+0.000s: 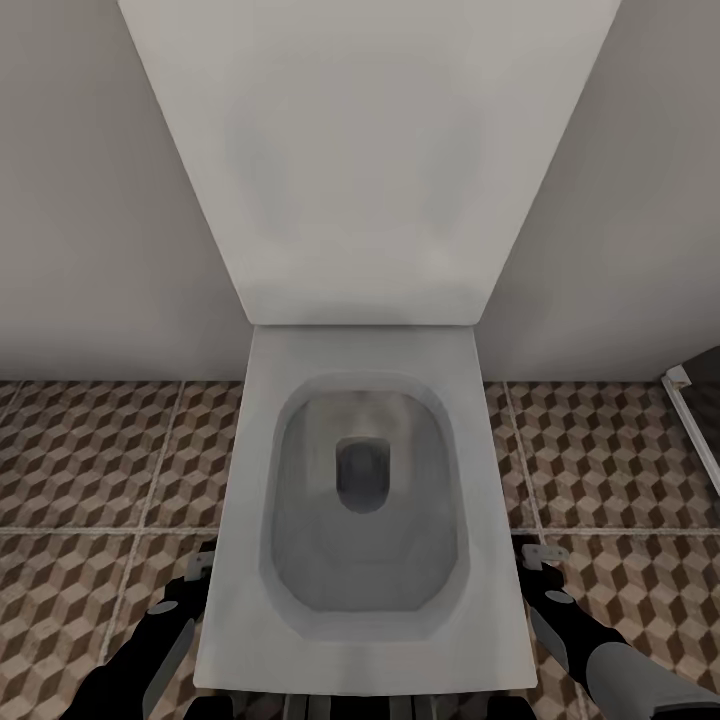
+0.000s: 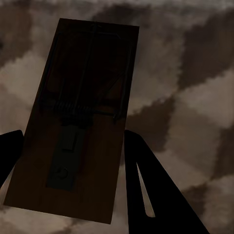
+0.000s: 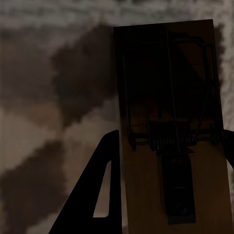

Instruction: Take the four mousetraps from the cabinet in the bathroom and place them on the bathroom floor. Make sure all four end up on the same floor surface, and ensure that at least two of them are either under or directly next to the same bathroom sink.

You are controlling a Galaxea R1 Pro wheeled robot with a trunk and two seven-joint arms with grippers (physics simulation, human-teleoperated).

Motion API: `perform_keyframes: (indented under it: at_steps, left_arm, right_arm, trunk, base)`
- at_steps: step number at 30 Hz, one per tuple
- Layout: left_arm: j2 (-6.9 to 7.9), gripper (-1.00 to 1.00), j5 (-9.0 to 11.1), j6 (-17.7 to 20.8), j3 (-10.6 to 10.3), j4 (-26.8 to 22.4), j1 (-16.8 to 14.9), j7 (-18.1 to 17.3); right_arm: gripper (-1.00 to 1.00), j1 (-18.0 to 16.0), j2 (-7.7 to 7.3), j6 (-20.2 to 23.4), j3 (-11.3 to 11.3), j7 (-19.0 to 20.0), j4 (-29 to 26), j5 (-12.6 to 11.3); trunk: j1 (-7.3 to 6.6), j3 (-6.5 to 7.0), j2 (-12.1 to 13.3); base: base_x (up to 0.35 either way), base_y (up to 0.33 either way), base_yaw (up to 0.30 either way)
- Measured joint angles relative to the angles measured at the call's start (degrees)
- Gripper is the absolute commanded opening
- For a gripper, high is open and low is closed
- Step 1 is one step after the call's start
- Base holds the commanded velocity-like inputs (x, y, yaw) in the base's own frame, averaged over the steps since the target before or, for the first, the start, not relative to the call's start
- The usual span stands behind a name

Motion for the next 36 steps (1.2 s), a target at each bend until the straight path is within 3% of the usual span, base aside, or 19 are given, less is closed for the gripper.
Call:
perform_keyframes:
  at_steps: [36]
  left_arm:
    - [-0.08,-1.0,0.0,0.0,0.0,0.0,0.0,0.0]
  right_arm:
    - [-1.0,0.0,0.0,2.0,0.1,-0.1,-0.5,1.0]
  trunk:
    - [-0.01,0.0,0.0]
  base:
    - [0.0,0.0,0.0]
